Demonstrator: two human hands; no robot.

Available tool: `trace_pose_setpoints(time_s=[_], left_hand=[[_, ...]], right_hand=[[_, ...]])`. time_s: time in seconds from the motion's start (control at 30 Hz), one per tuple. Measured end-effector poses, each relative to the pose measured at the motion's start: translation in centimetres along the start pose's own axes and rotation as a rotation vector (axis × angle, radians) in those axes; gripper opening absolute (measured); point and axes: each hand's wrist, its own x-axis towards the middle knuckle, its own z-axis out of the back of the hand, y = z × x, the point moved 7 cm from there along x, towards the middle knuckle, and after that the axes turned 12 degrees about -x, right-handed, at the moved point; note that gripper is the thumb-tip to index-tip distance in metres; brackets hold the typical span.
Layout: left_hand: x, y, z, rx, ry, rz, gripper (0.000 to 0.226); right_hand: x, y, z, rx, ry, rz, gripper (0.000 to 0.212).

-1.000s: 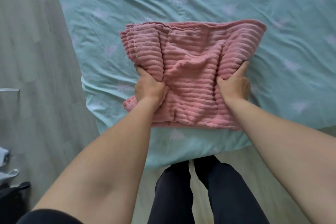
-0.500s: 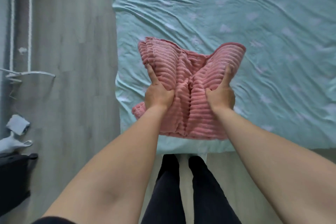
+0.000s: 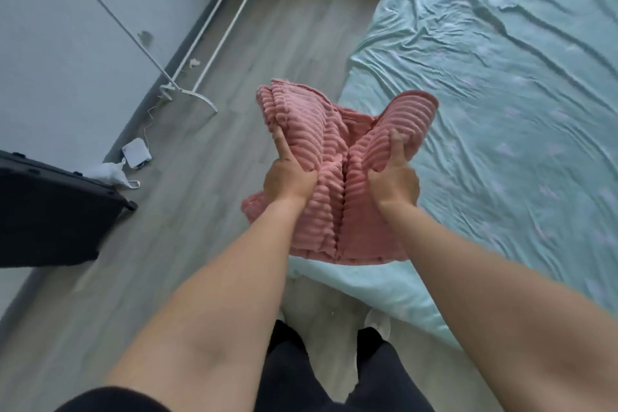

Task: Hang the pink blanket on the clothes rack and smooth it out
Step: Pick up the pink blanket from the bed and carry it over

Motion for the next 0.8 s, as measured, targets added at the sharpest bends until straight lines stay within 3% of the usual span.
trace_pose_setpoints(time_s=[0.53,0.8], left_hand=[[11.2,17.9,27.9,-0.085,-0.157,0.0,0.115],[20.9,20.0,33.7,-0.101,-0.167,-0.028,0.113]], right_hand=[[-10.5,31.7,-9.3,0.045,-0.04,0.186,0.078],[-8.1,42.5,-10.7,0.095,-0.062,0.172,0.078]])
